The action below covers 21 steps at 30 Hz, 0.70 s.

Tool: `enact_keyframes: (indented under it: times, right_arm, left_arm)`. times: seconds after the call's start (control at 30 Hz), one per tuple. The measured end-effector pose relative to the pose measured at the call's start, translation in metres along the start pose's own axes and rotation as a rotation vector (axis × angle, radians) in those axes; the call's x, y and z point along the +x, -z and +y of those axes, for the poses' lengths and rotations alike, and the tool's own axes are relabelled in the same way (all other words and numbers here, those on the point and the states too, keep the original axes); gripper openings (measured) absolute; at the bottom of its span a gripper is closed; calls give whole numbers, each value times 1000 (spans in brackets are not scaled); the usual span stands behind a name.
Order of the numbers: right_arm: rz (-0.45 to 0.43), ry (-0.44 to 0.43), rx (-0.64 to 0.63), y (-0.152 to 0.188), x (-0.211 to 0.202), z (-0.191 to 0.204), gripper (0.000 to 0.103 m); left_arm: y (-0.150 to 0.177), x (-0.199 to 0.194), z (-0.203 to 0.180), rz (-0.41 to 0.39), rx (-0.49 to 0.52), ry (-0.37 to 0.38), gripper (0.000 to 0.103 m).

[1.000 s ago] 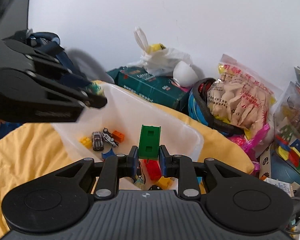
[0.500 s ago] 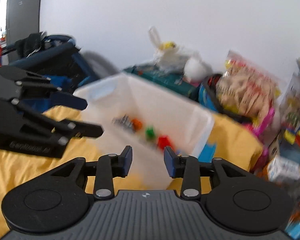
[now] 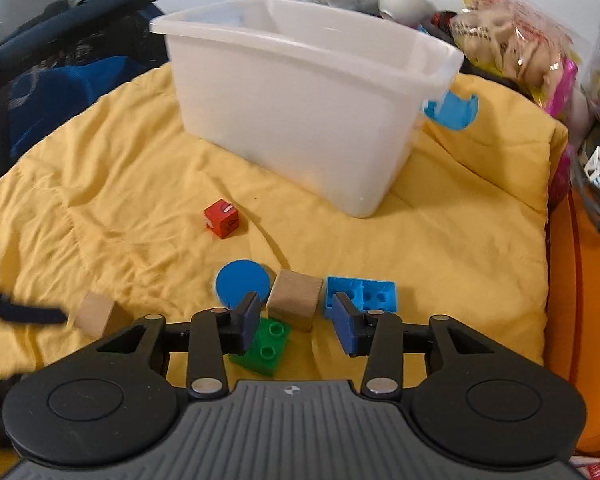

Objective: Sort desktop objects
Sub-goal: 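Return both tools toward the remaining blocks, then grasp a wooden cube with the right tool while the left tool grasps another wooden cube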

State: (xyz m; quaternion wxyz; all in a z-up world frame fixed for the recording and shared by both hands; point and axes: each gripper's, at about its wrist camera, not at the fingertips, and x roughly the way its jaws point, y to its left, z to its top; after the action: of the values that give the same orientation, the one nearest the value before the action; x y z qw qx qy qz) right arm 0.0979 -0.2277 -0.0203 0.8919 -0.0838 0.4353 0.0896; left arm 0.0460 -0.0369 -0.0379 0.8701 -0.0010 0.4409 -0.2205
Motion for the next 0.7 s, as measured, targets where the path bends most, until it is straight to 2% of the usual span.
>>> enact_keyframes:
  times: [0.07, 0.13, 0.2, 0.37, 0.43, 0.63, 0.7]
  right_arm:
    - [23, 11, 36, -2, 11, 3, 42]
    - [44, 29, 54, -3, 20, 4, 34]
    - [38, 38, 49, -2, 20, 5, 33]
    - [-75, 25, 1, 4, -32, 5, 33]
    - [-91, 13, -11, 13, -56, 5, 33]
    - [7, -17, 31, 60, -72, 12, 34]
    - [37, -16, 35, 72, -68, 17, 33]
  left_arm:
    - [2, -1, -2, -2, 3, -6, 55]
    - [6, -3, -2, -9, -9, -10, 55]
    - [6, -4, -3, -11, -16, -16, 55]
    - [6, -5, 0, -23, -43, -26, 55]
    - [4, -2, -1, -28, -52, -31, 55]
    - [-4, 16, -6, -36, -72, -48, 55]
    - [-5, 23, -5, -30, -85, -55, 48]
